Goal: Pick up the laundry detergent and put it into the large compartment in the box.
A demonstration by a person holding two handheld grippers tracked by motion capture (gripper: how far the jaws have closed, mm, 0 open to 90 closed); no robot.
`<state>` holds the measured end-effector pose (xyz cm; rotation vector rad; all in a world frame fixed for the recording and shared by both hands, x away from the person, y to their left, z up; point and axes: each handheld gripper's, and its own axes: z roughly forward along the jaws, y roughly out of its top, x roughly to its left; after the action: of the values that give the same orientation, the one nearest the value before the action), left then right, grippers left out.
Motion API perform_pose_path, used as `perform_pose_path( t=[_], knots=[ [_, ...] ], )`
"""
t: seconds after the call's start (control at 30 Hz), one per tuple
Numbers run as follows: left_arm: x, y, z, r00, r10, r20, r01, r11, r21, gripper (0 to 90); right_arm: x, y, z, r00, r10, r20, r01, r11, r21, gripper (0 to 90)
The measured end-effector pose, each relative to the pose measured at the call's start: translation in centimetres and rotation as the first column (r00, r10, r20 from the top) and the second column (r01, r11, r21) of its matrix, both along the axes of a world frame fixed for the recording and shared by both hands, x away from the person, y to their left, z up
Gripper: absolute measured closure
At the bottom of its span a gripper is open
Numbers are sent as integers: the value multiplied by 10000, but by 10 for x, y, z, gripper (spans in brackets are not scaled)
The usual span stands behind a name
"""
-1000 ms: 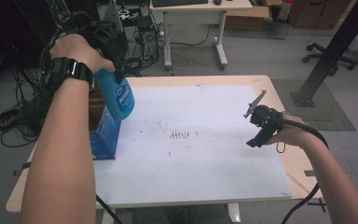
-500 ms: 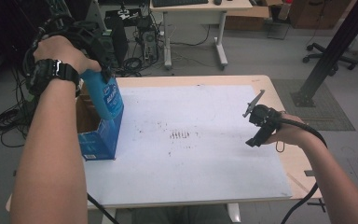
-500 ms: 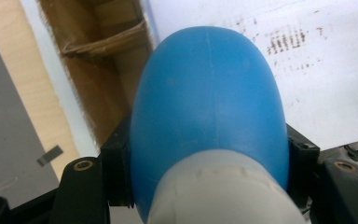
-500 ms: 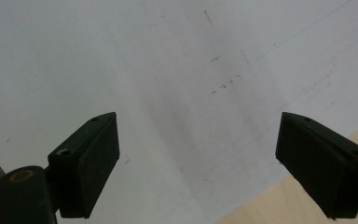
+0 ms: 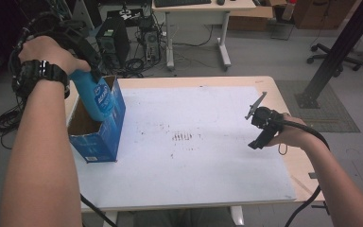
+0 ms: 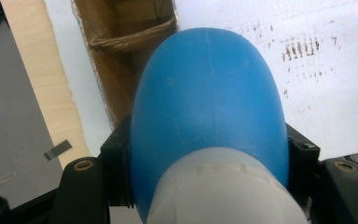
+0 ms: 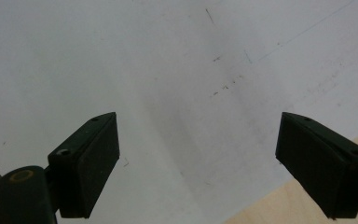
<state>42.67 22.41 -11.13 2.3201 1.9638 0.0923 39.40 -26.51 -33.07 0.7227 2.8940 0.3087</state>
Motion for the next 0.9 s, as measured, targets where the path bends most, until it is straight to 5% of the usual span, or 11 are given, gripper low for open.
perform_pose_path(
  t=[0.9],
  knots=[
    [-4, 34, -4, 9959, 896, 78, -898, 9956, 264, 376, 3, -1, -2, 10000, 21, -45, -21, 10000, -11, 136]
  ],
)
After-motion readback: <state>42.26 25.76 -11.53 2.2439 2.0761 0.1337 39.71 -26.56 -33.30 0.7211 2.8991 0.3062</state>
